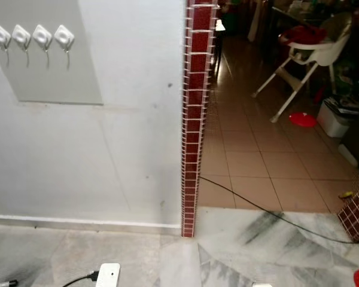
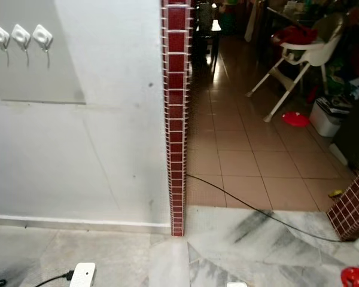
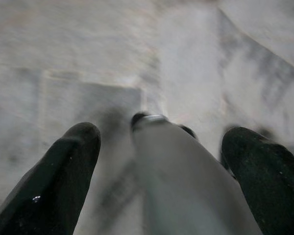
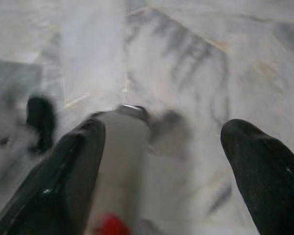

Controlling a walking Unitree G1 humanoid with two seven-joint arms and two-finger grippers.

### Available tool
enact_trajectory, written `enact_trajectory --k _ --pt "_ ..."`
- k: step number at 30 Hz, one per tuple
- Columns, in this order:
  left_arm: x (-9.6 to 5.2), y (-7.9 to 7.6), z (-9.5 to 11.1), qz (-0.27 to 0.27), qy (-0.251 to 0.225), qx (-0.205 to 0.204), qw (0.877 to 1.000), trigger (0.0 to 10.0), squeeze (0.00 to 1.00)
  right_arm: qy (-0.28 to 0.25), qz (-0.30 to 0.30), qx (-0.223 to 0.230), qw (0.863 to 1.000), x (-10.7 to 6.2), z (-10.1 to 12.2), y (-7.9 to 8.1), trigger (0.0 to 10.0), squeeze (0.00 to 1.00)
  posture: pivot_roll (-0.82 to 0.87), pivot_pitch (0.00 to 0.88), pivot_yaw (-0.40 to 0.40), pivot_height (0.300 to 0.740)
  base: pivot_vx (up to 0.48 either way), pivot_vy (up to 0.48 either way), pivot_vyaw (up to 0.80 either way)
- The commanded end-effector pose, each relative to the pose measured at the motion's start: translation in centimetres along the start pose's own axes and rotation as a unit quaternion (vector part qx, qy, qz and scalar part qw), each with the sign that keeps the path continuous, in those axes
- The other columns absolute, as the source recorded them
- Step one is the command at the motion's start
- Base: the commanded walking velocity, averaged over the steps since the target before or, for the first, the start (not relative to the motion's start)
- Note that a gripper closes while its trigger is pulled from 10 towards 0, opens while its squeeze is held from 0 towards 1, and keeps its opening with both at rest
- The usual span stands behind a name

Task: Hang keys on a hook

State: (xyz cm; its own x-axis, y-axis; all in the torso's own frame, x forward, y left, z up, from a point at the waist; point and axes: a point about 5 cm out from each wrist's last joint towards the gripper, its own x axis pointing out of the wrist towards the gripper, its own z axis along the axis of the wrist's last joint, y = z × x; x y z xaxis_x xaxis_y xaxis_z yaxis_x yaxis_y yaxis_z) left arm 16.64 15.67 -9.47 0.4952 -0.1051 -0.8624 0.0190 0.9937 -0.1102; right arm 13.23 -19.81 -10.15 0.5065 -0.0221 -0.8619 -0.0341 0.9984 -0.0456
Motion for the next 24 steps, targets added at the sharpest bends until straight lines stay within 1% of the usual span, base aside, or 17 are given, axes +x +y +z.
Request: enact_trajectory --k 1,7,11,24 --pt "-0.06 0.78 0.55 0.011 -0.006 0.005 1.000 10.0 0.00 0.001 0.005 0.003 1.000 0.05 0.00 0.40 10.0 0.00 -0.03 0.000 0.008 0.740 -0.307 0.000 0.00" --pt "-0.06 0.79 0.60 0.011 -0.007 0.005 1.000 10.0 0.00 0.001 0.005 0.004 1.000 0.04 -0.04 0.41 10.0 0.00 -0.03 0.000 0.008 0.740 -0.281 0.000 0.00" --pt "-0.07 0.86 0.72 0.011 -0.012 0.011 1.000 10.0 0.00 0.002 0.005 0.005 1.000 0.02 -0.11 0.40 10.0 0.00 -0.04 0.000 0.010 0.740 0.000 0.000 0.00" --pt "-0.08 0.96 0.89 0.010 -0.015 0.009 1.000 10.0 0.00 0.001 0.008 0.004 1.000 0.05 0.00 0.50 10.0 0.00 -0.03 0.000 0.011 0.740 0.000 0.000 0.00"
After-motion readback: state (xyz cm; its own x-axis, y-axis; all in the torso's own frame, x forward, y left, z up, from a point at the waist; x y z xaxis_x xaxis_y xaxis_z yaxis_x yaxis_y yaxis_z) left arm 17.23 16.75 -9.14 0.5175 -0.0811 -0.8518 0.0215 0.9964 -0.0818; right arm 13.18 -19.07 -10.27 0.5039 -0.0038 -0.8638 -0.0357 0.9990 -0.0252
